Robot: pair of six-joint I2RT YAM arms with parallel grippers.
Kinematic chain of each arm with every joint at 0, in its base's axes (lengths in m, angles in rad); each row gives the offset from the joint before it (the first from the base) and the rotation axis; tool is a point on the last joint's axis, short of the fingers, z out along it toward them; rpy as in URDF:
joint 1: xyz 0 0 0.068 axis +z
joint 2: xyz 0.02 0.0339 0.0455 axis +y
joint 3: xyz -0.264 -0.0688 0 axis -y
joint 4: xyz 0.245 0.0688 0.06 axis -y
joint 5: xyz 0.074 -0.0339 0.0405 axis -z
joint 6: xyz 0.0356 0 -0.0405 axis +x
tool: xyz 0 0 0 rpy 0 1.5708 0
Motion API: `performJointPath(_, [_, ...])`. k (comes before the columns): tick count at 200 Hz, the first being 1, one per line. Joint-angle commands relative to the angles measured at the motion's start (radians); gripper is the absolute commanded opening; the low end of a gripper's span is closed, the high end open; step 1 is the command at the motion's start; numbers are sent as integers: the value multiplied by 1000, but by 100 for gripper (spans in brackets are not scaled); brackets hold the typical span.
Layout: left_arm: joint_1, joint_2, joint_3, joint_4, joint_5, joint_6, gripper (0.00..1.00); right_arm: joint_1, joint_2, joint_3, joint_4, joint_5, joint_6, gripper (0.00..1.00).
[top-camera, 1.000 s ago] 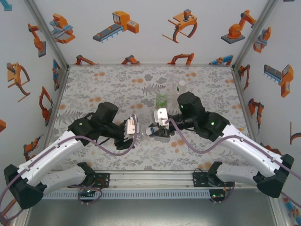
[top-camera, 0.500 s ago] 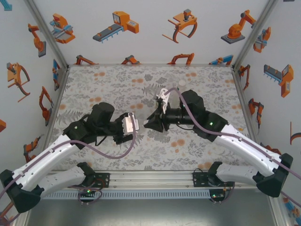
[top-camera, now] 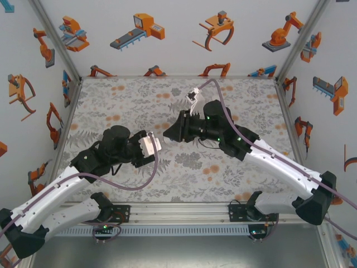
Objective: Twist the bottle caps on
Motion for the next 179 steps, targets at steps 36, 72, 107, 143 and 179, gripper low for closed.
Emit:
performJointPath(36, [13, -8, -4, 69, 9, -52, 0, 16, -92, 41, -62, 40, -80, 67])
performJointPath(72, [13, 3, 1, 61, -44, -56, 0, 15, -19, 98, -148, -13, 13, 66])
performJointPath(107, [13, -3, -1, 59, -53, -57, 0, 16, 20, 87, -135, -32, 79, 61])
performJointPath(143, [13, -11, -1, 60, -39, -56, 0, 14, 41, 68, -88, -23, 112, 55])
performJointPath(179, [13, -6, -2, 57, -11, -53, 0, 7, 56, 52, -43, -3, 122, 48])
